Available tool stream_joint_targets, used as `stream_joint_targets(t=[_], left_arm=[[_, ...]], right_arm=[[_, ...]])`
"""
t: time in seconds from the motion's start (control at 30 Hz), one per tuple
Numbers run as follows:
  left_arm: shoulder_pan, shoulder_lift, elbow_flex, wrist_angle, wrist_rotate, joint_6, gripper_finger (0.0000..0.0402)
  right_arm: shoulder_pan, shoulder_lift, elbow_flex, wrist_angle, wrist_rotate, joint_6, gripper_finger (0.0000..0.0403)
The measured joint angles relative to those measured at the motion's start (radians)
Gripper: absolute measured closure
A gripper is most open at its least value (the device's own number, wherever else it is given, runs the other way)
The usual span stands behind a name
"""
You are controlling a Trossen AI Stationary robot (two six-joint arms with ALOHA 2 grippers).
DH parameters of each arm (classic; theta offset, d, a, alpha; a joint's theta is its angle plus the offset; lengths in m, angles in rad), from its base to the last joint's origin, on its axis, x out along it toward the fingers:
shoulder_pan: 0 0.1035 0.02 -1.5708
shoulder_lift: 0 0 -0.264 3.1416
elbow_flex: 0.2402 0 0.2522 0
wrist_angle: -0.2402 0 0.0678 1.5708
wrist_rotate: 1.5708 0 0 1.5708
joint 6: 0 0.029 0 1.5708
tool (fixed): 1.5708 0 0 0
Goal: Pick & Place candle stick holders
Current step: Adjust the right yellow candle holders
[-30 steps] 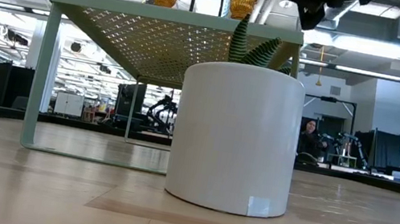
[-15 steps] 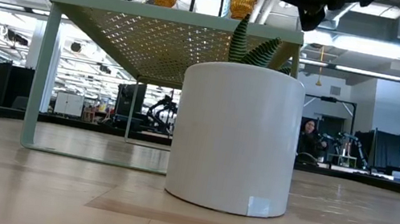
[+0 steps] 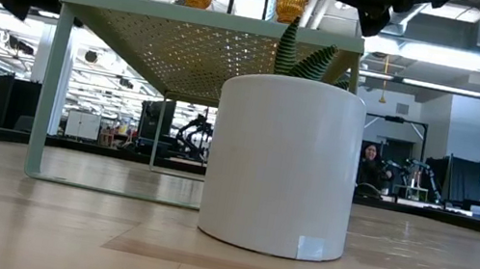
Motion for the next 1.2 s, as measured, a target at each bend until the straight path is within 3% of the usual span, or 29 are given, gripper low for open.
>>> stream_joint_targets(t=[0.27,0.43,0.67,1.2], left_arm=[[0.023,0.061,0.002,0.085,0.018,0.0,0.0397],[0.024,0.094,0.05,0.088,0.075,0.003,0.0397],[0.024,0.152,0.095,0.084,0.08,0.028,0.0397],[0.024,0.158,0.096,0.085,0.176,0.0,0.0396]], right_arm=[[0.0,0.0,0.0,0.0,0.0,-0.001,0.0403],[0.0,0.0,0.0,0.0,0.0,-0.005,0.0403],[0.002,0.0,0.0,0.0,0.0,-0.005,0.0403],[0.006,0.0,0.0,-0.005,0.0,-0.006,0.0403]])
